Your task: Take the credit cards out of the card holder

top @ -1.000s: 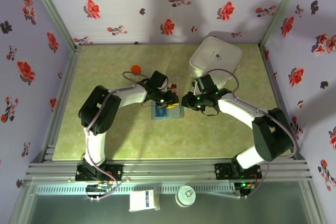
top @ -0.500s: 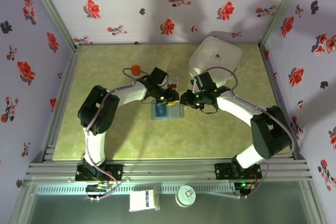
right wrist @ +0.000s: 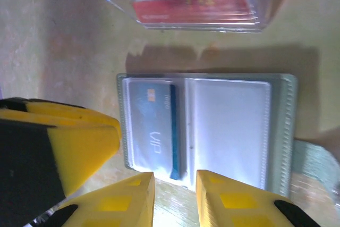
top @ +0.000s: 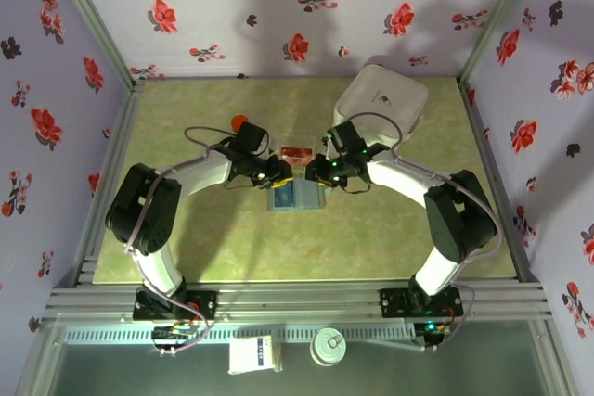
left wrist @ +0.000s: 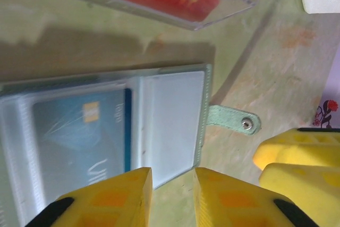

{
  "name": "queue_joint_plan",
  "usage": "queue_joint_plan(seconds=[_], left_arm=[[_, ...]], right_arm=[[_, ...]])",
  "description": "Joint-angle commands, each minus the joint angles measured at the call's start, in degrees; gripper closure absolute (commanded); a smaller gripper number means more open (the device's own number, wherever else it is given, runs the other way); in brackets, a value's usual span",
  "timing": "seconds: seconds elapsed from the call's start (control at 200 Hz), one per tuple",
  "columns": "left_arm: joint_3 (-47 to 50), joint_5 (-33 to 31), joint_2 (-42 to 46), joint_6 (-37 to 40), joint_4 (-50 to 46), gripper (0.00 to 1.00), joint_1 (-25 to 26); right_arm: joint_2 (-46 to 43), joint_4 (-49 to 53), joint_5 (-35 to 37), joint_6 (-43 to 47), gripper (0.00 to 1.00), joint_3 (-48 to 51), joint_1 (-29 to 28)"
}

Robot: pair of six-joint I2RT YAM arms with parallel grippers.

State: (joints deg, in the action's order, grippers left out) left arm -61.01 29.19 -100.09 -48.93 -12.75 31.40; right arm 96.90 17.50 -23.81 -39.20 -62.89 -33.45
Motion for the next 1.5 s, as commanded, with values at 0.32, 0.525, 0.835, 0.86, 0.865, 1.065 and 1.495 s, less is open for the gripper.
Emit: queue_joint_plan(seconds=[0.32,0.525,0.835,0.86,0.865,1.065,1.495], left_arm=[[10.0,-0.8,11.2,0.9,1.6,0.74,-4.0],[9.9,0.3,8.4,0.6,3.3,0.82,-3.9],[9.0,0.9,4.1,1.4,4.1,0.95,-3.9],[8.9,0.9,3.9,1.5,4.1,0.96,-3.9],[8.9,0.9,3.8,1.5,4.1,0.96,-3.8],[8.6,-0.6,2.3,2.9,3.7,1.0,-3.8],[8.6,-0.7,-0.1,3.4,4.7,1.0,-3.9]], right_arm=[[9.2,2.1,-0.7,-0.2,0.74,-9.2,-5.3],[9.8,1.7,-0.9,0.1,0.74,-8.6,-5.5],[10.9,1.2,-1.4,0.3,0.74,-7.9,-5.5],[11.1,1.1,-1.5,0.2,0.74,-7.9,-5.5],[11.1,1.1,-1.5,0.2,0.74,-7.9,-5.5],[12.9,0.8,-1.9,0.3,0.74,-8.0,-5.5],[15.0,1.2,-2.0,0.4,0.74,-9.6,-5.5]])
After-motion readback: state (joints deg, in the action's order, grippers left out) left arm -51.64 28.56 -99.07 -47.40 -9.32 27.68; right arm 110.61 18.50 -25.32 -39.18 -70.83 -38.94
